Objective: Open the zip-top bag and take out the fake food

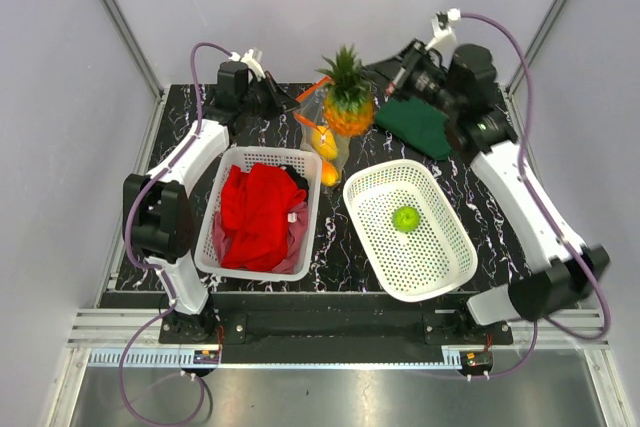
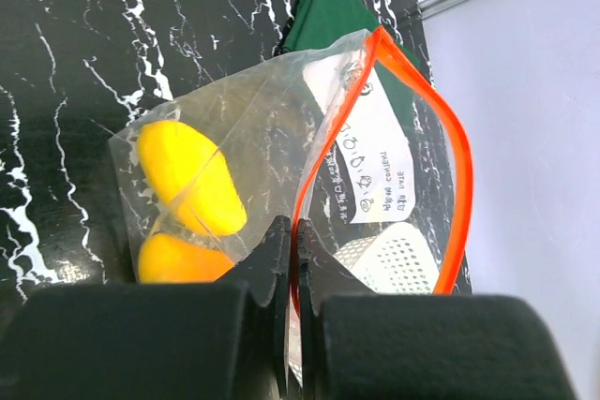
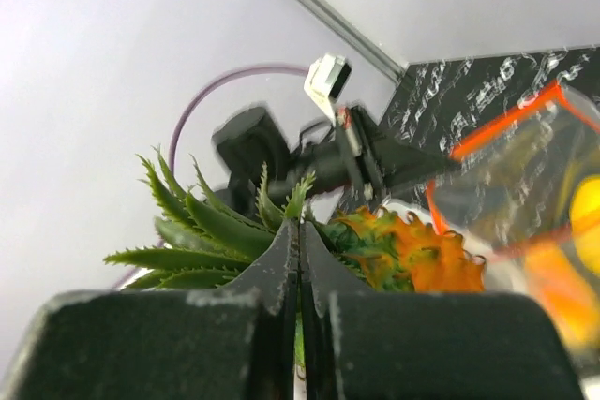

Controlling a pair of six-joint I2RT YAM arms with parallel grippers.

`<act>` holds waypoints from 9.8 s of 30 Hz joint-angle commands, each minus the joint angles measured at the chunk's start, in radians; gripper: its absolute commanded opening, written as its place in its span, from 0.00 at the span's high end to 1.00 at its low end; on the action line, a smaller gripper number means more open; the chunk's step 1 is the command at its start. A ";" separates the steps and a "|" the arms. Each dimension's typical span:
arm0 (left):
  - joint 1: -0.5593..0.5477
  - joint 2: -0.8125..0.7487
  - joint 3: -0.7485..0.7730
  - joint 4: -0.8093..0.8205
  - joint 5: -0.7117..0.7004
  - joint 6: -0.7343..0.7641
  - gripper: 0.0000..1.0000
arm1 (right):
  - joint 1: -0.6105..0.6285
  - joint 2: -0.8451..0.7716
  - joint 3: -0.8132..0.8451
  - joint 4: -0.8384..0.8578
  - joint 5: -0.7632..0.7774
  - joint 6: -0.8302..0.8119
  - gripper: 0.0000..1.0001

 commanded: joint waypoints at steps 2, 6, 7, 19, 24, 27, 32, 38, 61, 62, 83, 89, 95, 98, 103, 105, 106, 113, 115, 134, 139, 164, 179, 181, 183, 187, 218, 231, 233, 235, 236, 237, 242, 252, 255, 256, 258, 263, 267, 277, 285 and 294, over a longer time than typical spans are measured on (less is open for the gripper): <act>0.008 -0.044 0.047 0.028 0.000 0.011 1.00 | 0.001 -0.224 -0.187 -0.222 0.103 -0.118 1.00; 0.008 -0.044 0.041 0.052 0.022 -0.015 1.00 | 0.001 -0.412 -0.362 -0.467 0.287 -0.195 1.00; 0.007 -0.044 0.038 0.060 0.037 -0.026 1.00 | 0.001 -0.440 -0.390 -0.506 0.345 -0.196 1.00; -0.010 -0.044 -0.013 0.226 0.130 -0.107 1.00 | 0.003 -0.629 -0.721 -0.835 0.493 -0.058 1.00; -0.019 -0.031 -0.004 0.273 0.149 -0.138 1.00 | 0.003 -0.604 -0.809 -0.790 0.476 -0.025 0.91; -0.025 -0.024 -0.001 0.275 0.147 -0.138 1.00 | 0.001 -0.581 -0.814 -0.756 0.472 -0.074 0.71; -0.031 -0.010 0.013 0.270 0.143 -0.133 1.00 | 0.001 -0.520 -0.685 -0.726 0.472 -0.221 0.38; -0.039 0.041 0.070 0.249 0.163 -0.136 1.00 | 0.001 -0.350 -0.440 -0.617 0.409 -0.380 0.27; -0.073 0.131 0.091 0.302 0.181 -0.176 1.00 | 0.093 0.601 0.579 -0.578 0.281 -0.474 0.78; -0.073 0.149 0.098 0.302 0.187 -0.179 1.00 | 0.100 0.611 0.581 -0.586 0.312 -0.473 0.78; -0.053 0.206 0.162 0.279 0.123 -0.170 1.00 | 0.098 0.758 0.535 -0.545 0.306 -0.482 0.65; -0.054 0.234 0.162 0.293 0.127 -0.182 1.00 | 0.097 0.847 0.573 -0.511 0.274 -0.489 0.50; -0.053 0.254 0.159 0.305 0.135 -0.187 1.00 | 0.095 0.873 0.527 -0.416 0.236 -0.480 0.32; -0.053 0.265 0.153 0.318 0.140 -0.190 1.00 | 0.093 0.907 0.529 -0.376 0.200 -0.485 0.23; -0.047 0.288 0.137 0.341 0.144 -0.202 1.00 | 0.093 0.993 0.567 -0.353 0.124 -0.494 0.19; -0.044 0.289 0.130 0.344 0.144 -0.201 1.00 | 0.093 1.019 0.566 -0.353 0.114 -0.494 0.20; -0.038 0.289 0.119 0.347 0.146 -0.204 1.00 | 0.093 1.023 0.564 -0.351 0.117 -0.491 0.21; -0.025 0.291 0.093 0.376 0.150 -0.219 1.00 | 0.093 1.019 0.564 -0.345 0.140 -0.508 0.51; -0.025 0.286 0.096 0.376 0.154 -0.219 1.00 | 0.093 0.982 0.556 -0.347 0.147 -0.512 0.54; -0.004 0.177 0.082 0.341 0.215 -0.161 1.00 | 0.095 0.735 0.730 -0.824 0.289 -0.569 1.00; 0.004 0.163 0.117 0.323 0.232 -0.153 1.00 | 0.093 0.703 0.667 -0.841 0.248 -0.591 0.82; 0.024 0.274 0.340 0.298 0.367 -0.079 1.00 | 0.077 0.577 0.409 -0.879 0.214 -0.641 0.95; -0.051 0.226 0.090 0.496 0.336 -0.164 1.00 | 0.054 0.853 0.662 -0.916 0.090 -0.540 0.69; -0.050 0.237 0.114 0.474 0.328 -0.156 1.00 | 0.052 0.847 0.616 -0.892 0.070 -0.539 0.65; -0.048 0.251 0.131 0.476 0.327 -0.169 1.00 | 0.046 0.842 0.578 -0.881 0.049 -0.535 0.63; -0.042 0.259 0.145 0.468 0.321 -0.167 1.00 | 0.040 0.806 0.506 -0.821 0.015 -0.519 0.59; -0.018 0.266 0.099 0.600 0.379 -0.262 1.00 | 0.006 0.706 0.283 -0.706 -0.145 -0.525 0.37; -0.013 0.266 0.102 0.576 0.379 -0.245 1.00 | 0.000 0.707 0.288 -0.703 -0.136 -0.520 0.95; -0.013 0.257 0.101 0.546 0.377 -0.213 1.00 | 0.000 0.683 0.280 -0.695 -0.113 -0.511 0.98; -0.013 0.256 0.093 0.539 0.387 -0.198 1.00 | 0.000 0.640 0.283 -0.701 -0.047 -0.503 1.00; -0.011 0.257 0.088 0.539 0.393 -0.196 1.00 | -0.002 0.614 0.286 -0.704 -0.036 -0.499 1.00; -0.013 0.256 0.078 0.542 0.397 -0.195 1.00 | -0.002 0.603 0.291 -0.707 -0.024 -0.494 1.00; -0.034 0.234 0.042 0.586 0.451 -0.186 1.00 | -0.006 0.595 0.358 -0.749 0.015 -0.494 1.00; -0.107 0.151 0.015 0.401 0.374 -0.005 1.00 | -0.008 0.663 0.547 -0.775 0.163 -0.341 1.00; -0.117 0.139 -0.017 0.446 0.356 -0.040 1.00 | -0.008 0.670 0.570 -0.775 0.203 -0.276 1.00; -0.125 0.128 -0.024 0.445 0.332 -0.035 1.00 | -0.008 0.669 0.573 -0.776 0.193 -0.246 1.00; -0.133 0.119 -0.021 0.399 0.292 -0.008 1.00 | -0.008 0.648 0.543 -0.766 0.177 -0.201 1.00; -0.134 0.117 -0.021 0.346 0.198 0.018 1.00 | -0.008 0.533 0.415 -0.695 0.064 -0.155 1.00; -0.125 0.145 0.038 0.255 0.172 0.101 1.00 | -0.009 0.451 0.382 -0.781 0.085 -0.267 1.00; -0.077 0.156 0.084 0.256 0.183 0.074 1.00 | -0.009 0.225 0.185 -0.810 -0.039 -0.377 1.00; -0.067 0.159 0.096 0.287 0.206 0.025 1.00 | -0.020 -0.025 -0.071 -0.784 -0.183 -0.420 1.00; -0.047 0.159 0.098 0.286 0.201 -0.014 1.00 | -0.049 -0.185 -0.359 -0.936 0.501 -0.437 1.00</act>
